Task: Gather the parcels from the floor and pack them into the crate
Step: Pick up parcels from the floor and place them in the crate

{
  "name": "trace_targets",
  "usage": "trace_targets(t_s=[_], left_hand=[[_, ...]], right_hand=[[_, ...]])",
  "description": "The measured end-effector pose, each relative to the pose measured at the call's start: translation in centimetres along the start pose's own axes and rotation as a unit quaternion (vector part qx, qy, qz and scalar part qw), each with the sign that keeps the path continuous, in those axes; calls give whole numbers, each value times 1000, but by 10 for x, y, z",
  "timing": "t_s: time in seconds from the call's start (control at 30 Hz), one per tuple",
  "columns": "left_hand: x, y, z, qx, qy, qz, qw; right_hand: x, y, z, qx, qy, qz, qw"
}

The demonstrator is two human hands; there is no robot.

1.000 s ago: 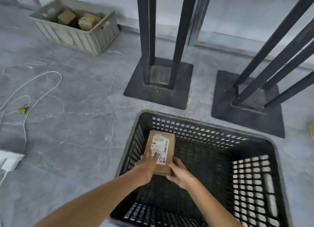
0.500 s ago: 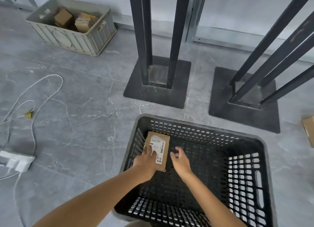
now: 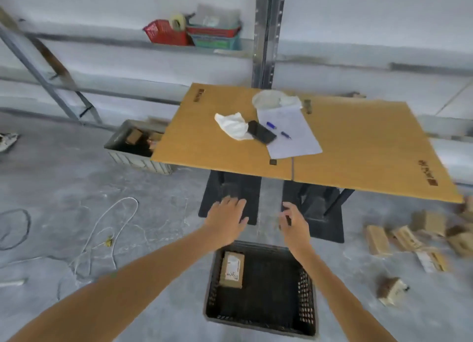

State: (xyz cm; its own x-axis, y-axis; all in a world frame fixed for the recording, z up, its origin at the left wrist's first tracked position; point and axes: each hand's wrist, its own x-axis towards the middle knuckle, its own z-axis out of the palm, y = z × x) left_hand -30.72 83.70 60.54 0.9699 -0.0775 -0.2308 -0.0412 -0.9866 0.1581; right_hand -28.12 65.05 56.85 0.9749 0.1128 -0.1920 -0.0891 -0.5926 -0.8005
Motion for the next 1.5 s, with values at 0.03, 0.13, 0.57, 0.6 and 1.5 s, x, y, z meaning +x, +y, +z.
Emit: trace_targets(t_s=[0.03, 0.13, 0.57, 0.6, 1.5], left_hand=[[-7, 9, -37, 12, 23, 14, 1000], [-24, 39, -118, 14, 97, 50, 994], [-58, 224, -199, -37, 213, 202, 955], [-59, 243, -198, -35, 213, 212, 953], [-9, 699, -123, -18, 200, 417, 886]], right_hand=[[-9, -25, -27, -4, 22, -8, 1000], [-34, -79, -96, -2, 77, -43, 996], [-150, -68, -284, -9, 281, -76, 957], [-161, -56, -302, -7, 292, -69, 954], [-354, 267, -649, 36, 515, 120, 848]])
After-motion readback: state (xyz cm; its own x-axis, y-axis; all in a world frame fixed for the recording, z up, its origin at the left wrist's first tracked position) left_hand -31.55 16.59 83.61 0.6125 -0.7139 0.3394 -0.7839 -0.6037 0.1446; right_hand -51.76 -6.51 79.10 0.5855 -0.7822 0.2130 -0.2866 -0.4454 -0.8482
